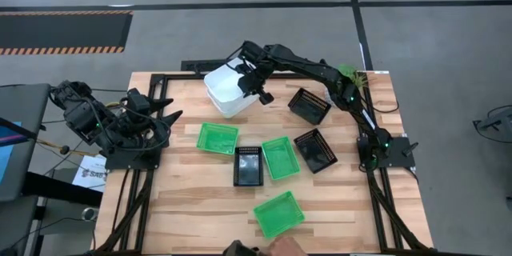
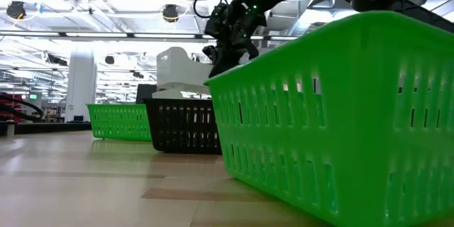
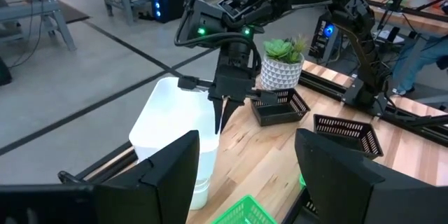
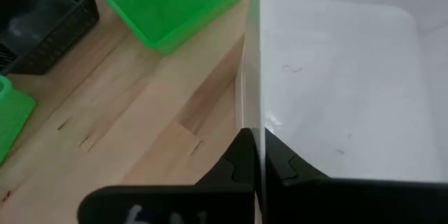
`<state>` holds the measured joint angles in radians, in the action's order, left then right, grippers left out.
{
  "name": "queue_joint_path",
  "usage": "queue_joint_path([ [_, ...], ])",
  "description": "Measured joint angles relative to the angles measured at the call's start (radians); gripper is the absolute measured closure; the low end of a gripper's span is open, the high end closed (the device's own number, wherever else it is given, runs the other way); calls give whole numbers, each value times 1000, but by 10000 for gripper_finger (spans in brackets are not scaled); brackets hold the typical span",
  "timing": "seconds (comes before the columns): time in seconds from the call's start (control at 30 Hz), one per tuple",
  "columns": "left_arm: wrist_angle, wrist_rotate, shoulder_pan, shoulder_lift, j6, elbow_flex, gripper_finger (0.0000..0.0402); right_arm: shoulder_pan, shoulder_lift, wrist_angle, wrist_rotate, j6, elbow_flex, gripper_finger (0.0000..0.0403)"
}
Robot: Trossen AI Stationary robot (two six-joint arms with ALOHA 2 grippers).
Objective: Stack baskets by color
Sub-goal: Stack the bottom white bin on the stacked white bin
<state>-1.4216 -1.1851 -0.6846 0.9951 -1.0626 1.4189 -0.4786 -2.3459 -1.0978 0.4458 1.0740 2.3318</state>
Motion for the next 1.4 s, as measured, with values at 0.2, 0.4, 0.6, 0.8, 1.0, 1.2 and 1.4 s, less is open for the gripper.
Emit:
queue_joint_path([
  [0.2,0,0,0,0,0,0,178,-3,0,-6,0,8,0,391],
  [0.4,0,0,0,0,0,0,178,-8,0,-1,-1,12,0,391],
  [0.6,0,0,0,0,0,0,178,-14,0,10,-2,24,0,391],
  [0.8,0,0,0,0,0,0,178,-14,0,14,-1,26,0,390],
  [1.0,-1,-5,0,0,0,0,178,-13,1,33,0,27,0,390],
  [1.2,-1,-5,0,0,0,0,178,-14,1,33,1,26,0,390],
  [1.4,-1,-5,0,0,0,0,178,-14,1,33,2,26,0,390],
])
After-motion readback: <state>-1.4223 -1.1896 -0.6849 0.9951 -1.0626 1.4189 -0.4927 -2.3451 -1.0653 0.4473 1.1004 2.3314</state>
